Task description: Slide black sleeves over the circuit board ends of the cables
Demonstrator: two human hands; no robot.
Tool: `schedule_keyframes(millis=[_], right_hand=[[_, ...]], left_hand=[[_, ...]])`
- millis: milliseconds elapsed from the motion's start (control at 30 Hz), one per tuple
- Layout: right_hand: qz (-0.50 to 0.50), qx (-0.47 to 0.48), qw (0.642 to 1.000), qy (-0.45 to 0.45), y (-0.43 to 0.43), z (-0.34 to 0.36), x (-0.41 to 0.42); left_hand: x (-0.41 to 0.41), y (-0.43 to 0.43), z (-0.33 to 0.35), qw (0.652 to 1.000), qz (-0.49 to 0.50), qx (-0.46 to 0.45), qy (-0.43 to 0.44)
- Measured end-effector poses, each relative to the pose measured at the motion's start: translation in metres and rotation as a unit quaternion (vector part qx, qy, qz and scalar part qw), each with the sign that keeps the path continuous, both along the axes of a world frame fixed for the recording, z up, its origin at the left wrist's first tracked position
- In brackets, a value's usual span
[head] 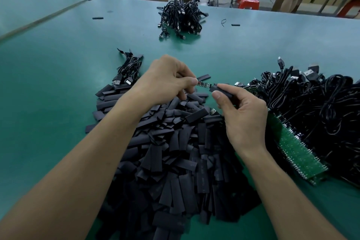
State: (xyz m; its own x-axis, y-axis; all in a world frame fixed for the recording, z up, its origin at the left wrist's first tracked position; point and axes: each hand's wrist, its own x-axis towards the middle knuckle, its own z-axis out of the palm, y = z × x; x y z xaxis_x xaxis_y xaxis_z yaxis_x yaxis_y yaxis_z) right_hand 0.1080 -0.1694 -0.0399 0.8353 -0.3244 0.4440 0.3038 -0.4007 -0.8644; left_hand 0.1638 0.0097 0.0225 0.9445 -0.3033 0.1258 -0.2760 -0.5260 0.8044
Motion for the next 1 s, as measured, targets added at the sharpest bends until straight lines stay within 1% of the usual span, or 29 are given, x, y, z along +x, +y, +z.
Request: schedule_keyframes(millis=[200, 433, 533, 633, 800, 1000], right_hand=[[-0.003, 0.012, 1.000, -0.007, -0.001, 0.000, 0.000], [-0.016, -0.001, 1.000, -0.017, 0.000, 0.002, -0.001], [-0.012, 0.009, 1.000, -0.014, -0.001, 0.000, 0.001], [0.004, 0.022, 1.000, -0.019, -0.003, 0.000, 0.003], [0.070, 0.054, 0.996, -0.018, -0.003, 0.000, 0.004], [0.075, 0.030, 0.997, -0.012, -0.004, -0.003, 0.004]], left_hand=[[-0.002, -0.003, -0.001, 1.000, -0.006, -0.011, 0.011], [-0.007, -0.004, 0.004, 0.999, -0.021, -0.025, 0.033], [-0.008, -0.004, 0.004, 0.997, -0.026, -0.041, 0.053], [-0.006, -0.002, 0.004, 0.995, -0.033, -0.057, 0.081], [0.001, 0.008, 0.005, 0.992, -0.041, -0.059, 0.103], [0.002, 0.011, 0.003, 0.989, -0.053, -0.048, 0.127]])
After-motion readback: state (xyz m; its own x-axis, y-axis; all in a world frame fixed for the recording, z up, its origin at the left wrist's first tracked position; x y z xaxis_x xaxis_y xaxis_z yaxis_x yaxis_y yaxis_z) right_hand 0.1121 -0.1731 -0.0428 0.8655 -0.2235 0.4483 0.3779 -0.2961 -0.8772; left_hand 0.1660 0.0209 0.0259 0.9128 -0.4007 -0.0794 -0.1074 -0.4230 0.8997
